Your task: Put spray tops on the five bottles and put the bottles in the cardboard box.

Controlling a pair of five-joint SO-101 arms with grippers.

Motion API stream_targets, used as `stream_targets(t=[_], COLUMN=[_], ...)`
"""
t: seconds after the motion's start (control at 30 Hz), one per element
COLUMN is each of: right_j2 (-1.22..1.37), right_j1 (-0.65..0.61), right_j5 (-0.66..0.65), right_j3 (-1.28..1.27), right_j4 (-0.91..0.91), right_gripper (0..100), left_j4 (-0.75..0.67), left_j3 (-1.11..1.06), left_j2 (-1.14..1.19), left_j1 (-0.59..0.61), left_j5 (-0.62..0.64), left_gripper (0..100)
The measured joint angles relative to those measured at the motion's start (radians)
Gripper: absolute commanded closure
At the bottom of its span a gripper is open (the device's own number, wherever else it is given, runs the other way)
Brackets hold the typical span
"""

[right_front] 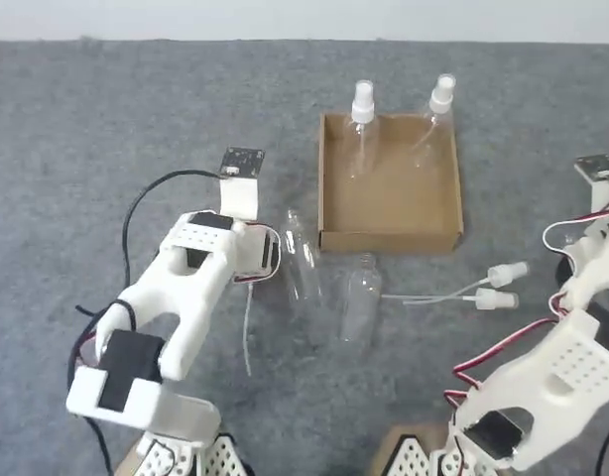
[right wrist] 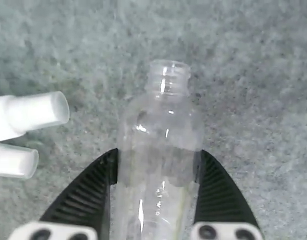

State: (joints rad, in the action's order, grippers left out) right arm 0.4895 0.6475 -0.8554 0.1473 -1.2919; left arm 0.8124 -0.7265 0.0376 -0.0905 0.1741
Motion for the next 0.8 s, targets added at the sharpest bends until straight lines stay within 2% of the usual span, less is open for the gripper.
stream_targets(t=[0.17,0.37,0.8], right_j2=[0.0,0.0,0.0], right_j1=[0.0,0.0,0.0], right_j5=[0.0,0.0,0.0], right_j3=[0.0,0.0,0.0], right_j4=[0.0,0.0,0.0], right_gripper=[89.1,89.1,89.1], left_j4=[0.0,0.002,0.032], left_j3=[0.0,0.025,0.104], left_j2=[0.0,0.0,0.014], left_j1=[0.009,0.011,0.014], left_j5=[-0.014,-0.06,-0.069], left_gripper=[93,81,84])
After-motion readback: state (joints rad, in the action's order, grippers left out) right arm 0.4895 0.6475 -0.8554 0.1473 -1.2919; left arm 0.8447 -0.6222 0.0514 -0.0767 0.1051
